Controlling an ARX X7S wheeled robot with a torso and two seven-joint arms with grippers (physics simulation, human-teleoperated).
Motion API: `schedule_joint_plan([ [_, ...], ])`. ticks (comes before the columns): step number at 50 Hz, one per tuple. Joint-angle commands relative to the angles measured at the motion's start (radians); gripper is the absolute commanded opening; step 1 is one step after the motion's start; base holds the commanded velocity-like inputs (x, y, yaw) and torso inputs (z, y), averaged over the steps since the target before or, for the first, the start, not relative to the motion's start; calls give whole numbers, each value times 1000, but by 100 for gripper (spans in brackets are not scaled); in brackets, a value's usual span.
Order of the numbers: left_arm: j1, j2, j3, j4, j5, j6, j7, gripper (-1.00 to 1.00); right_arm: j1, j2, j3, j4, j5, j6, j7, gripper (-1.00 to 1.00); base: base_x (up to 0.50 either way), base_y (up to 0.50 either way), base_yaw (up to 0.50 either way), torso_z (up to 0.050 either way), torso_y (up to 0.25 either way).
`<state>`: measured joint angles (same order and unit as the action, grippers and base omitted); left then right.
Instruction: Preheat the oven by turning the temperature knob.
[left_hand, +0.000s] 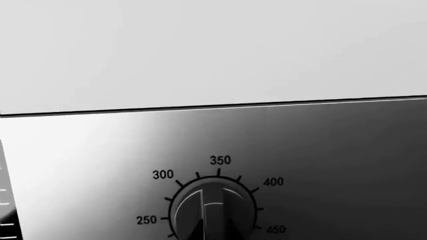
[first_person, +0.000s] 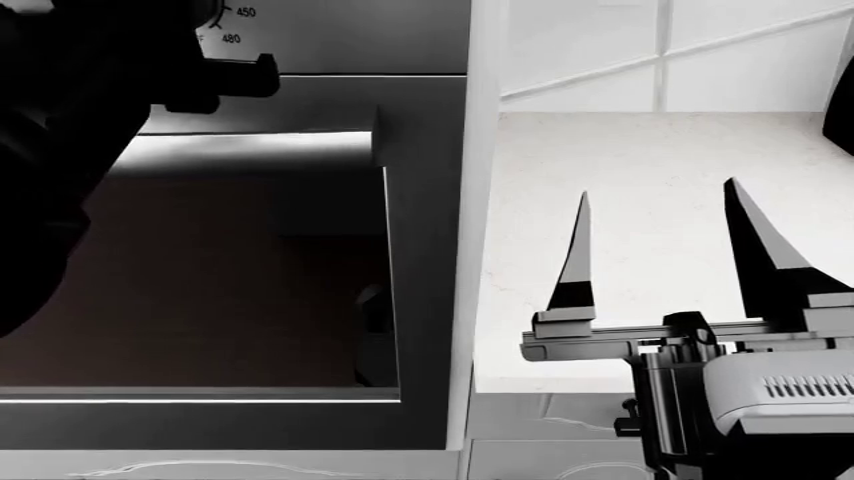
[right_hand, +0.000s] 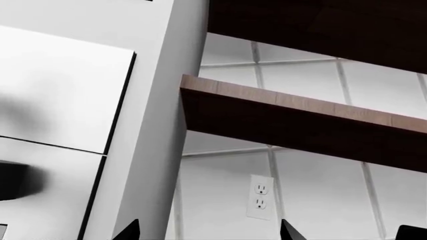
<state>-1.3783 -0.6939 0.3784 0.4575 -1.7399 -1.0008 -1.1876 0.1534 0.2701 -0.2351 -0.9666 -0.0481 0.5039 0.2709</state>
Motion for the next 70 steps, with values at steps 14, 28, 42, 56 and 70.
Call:
schedule_joint_plan([
  [14, -3, 14, 52, -76, 84, -9, 75, -100, 2, 7, -4, 5, 9, -5, 9, 100, 11, -1, -7, 0, 0],
  [28, -38, 11, 138, -94, 211, -76, 193, -100, -3, 12, -9, -1, 9, -3, 16, 100, 12, -2, -8, 2, 0],
  [42, -61, 8, 171, -133, 268, -92, 252, -100, -1, 17, -10, 7, 14, -6, 21, 100, 13, -4, -10, 1, 0],
  [56, -105, -3, 221, -151, 256, -168, 270, -100, 0, 19, -17, 8, 12, -8, 28, 100, 14, -4, -12, 2, 0],
  [70, -107, -13, 274, -119, 314, -191, 325, -100, -1, 24, -19, 11, 16, -10, 33, 100, 13, -4, -12, 1, 0],
])
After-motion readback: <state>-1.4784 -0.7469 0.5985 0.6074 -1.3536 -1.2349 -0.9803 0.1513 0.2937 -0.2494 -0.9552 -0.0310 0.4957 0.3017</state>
